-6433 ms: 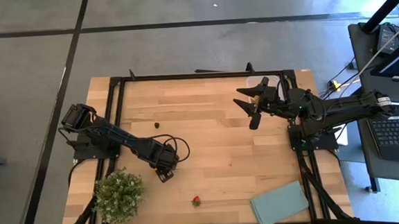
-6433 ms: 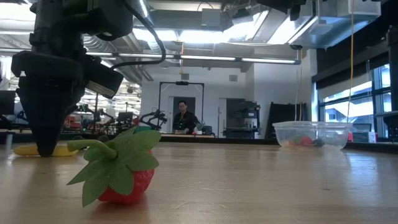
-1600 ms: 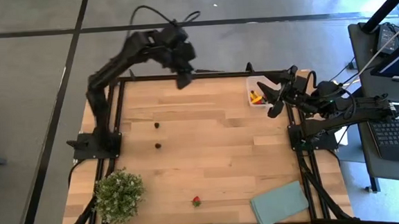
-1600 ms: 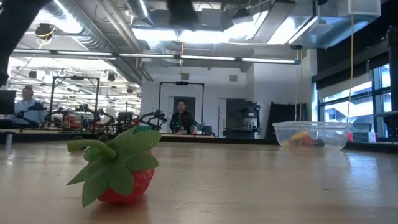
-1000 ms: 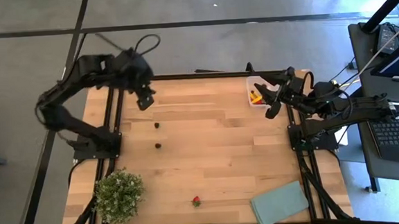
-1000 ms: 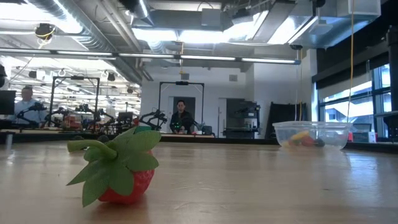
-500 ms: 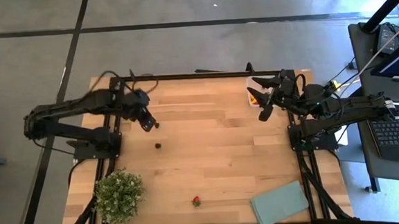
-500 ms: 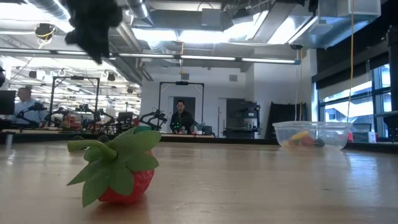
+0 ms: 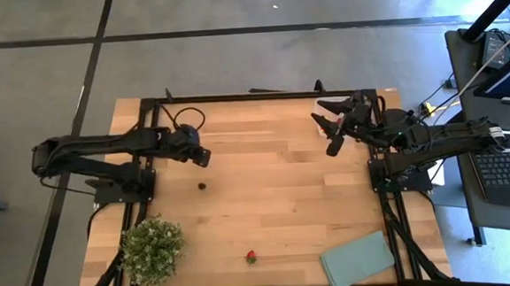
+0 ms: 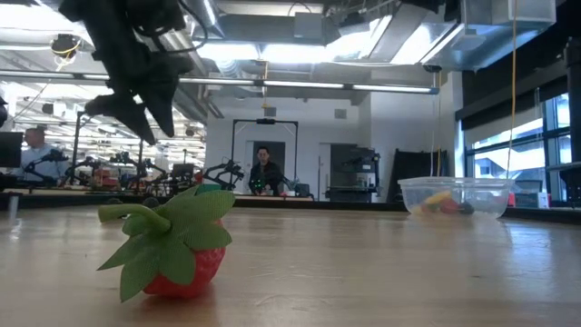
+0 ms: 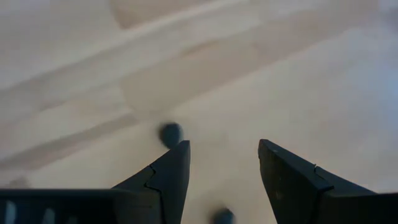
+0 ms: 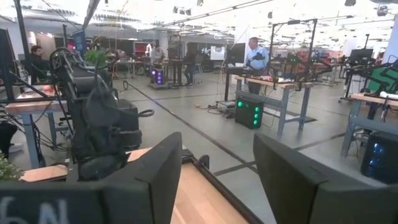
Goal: Pick and placing Produce into tupperware
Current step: Put the blackberry into the transparent bin
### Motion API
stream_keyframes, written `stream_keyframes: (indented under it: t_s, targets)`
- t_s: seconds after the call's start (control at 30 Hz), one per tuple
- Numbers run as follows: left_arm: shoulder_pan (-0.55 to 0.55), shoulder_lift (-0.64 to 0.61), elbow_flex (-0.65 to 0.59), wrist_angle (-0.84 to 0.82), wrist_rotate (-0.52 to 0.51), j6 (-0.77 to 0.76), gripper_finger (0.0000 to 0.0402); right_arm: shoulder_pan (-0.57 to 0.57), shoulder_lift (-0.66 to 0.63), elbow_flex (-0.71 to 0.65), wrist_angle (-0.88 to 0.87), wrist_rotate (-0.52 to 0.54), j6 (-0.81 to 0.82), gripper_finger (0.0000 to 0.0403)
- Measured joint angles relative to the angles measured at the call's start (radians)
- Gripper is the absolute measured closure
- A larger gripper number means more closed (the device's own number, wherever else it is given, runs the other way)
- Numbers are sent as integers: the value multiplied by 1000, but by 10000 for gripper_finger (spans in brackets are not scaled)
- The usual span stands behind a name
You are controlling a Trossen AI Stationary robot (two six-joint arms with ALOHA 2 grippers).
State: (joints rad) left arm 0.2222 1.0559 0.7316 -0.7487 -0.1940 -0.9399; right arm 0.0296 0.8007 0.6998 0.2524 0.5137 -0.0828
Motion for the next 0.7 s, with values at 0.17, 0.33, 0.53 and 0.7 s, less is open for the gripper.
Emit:
stream_keyframes:
  t_s: [0.17, 0.33, 0.53, 0.7]
  targets:
    - [9, 82, -3, 36, -89, -16, 225, 0, 2, 0, 1, 0, -1, 202]
    - [24, 211, -3, 92, -50, -13, 227, 0, 2, 0, 11, 0, -5, 202]
    - [40, 318, -3, 89, -24, -21, 228, 0, 2, 0, 12, 0, -6, 202]
    - [43, 357, -3, 85, -21, -27, 228, 0, 2, 0, 11, 0, -15, 202]
